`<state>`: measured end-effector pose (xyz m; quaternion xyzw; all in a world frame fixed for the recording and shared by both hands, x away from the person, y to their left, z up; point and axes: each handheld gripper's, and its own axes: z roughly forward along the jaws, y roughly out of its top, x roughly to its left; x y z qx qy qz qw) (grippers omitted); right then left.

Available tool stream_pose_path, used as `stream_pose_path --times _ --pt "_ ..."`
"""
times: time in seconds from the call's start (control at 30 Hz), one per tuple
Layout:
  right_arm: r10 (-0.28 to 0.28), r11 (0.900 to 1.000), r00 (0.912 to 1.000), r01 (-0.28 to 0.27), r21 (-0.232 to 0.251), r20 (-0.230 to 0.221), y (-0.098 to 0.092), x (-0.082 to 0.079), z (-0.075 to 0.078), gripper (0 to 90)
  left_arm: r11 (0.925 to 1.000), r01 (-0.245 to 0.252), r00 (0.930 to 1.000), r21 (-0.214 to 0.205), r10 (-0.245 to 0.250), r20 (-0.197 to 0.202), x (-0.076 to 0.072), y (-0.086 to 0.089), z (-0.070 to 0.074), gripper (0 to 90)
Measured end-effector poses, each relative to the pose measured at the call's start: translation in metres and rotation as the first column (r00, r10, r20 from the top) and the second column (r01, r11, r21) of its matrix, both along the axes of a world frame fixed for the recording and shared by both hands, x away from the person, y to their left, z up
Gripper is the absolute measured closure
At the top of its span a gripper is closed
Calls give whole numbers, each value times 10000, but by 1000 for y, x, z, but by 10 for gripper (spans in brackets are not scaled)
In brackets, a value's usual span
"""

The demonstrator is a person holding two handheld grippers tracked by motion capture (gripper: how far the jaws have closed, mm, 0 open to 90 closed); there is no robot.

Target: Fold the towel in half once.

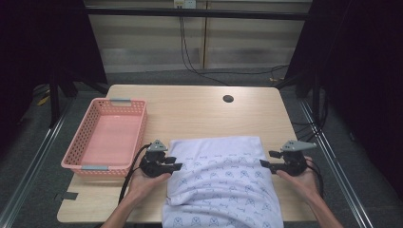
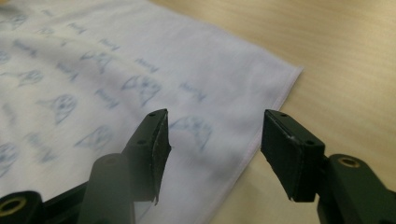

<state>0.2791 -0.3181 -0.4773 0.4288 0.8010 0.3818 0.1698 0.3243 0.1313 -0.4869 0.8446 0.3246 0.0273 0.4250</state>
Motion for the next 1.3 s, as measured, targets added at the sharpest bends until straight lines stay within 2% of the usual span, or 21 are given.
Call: stream_pose_path --times 0.03,0.07,0.1,0.2,0.23,0.27,0.37,0.53,0.63,0.67,0.77,0.83,0.87,0.9,0.97,1.0,1.07,1.1,1.17,1.23,1.3 --pt "-144 9998 9999 143 -146 -34 1 19 -2 383 9994 -45 9998 330 39 196 5 -3 0 590" --pt "-144 9998 9999 143 -146 -34 1 19 -2 383 9983 -346 9986 468 327 414 9 -5 -1 590" --pt "-201 9995 9998 200 -226 -11 2 28 -2 382 9987 -420 9990 274 416 145 15 -6 -3 587" --pt "-332 9988 9994 329 -357 -70 7 60 -8 373 9974 -653 9975 302 644 290 24 -8 -4 563" --pt "-332 9988 9994 329 -357 -70 7 60 -8 373 9966 -799 9963 205 792 338 26 -7 -5 563" --pt "-337 9989 9994 333 -331 -90 8 67 -11 371 9953 -970 9952 47 969 126 29 -5 -6 560" --pt "-389 9983 9991 381 -448 -171 16 87 -21 368 9939 -1077 9941 230 1074 147 31 -1 -8 520" --pt "-563 9954 9981 541 -796 -258 19 93 -30 345 9895 -1425 9897 241 1428 -121 34 3 -13 491" --pt "-674 9965 9976 667 -509 -132 17 93 -34 347 9872 -1558 9876 343 1564 -147 36 4 -14 479" --pt "-718 9964 9973 712 -461 -129 17 92 -35 365 9851 -1693 9853 303 1699 -169 37 4 -15 470" --pt "-317 9988 9994 312 -381 -121 20 88 -33 538 9799 -1971 9804 323 1972 10 42 5 -14 449" --pt "-335 9987 9994 331 -375 -99 21 87 -33 564 9803 -1932 9805 414 1945 -287 45 6 -13 426" --pt "-379 9987 9992 374 -354 -122 21 86 -32 665 9784 -1975 9801 607 1982 -68 46 5 -13 433" --pt "-379 9987 9992 374 -354 -122 21 86 -32 665 9783 -1998 9797 545 2003 -47 48 5 -13 433" --pt "-288 9993 9994 284 -251 -195 21 86 -32 752 9732 -2197 9750 672 2214 -184 52 4 -13 424" --pt "-136 9998 9995 131 -180 -279 21 86 -31 820 9779 -1989 9799 644 1995 -29 51 1 -13 430" --pt "-195 9996 9992 188 -203 -337 21 85 -31 833 9736 -2088 9779 919 2091 69 51 -3 -15 427" --pt "-171 9997 9992 164 -191 -369 21 85 -31 843 9768 -1983 9799 811 1992 -39 50 -4 -14 425" --pt "-109 9997 9992 101 -201 -391 20 83 -30 849 9712 -2185 9757 946 2160 362 51 -5 -16 445" --pt "-192 9997 9987 185 -161 -463 19 82 -29 850 9742 -2151 9765 686 2155 24 55 -2 -16 430" --pt "-177 9998 9989 172 -106 -434 18 80 -29 850 9745 -2056 9786 902 2045 207 56 -5 -16 444"
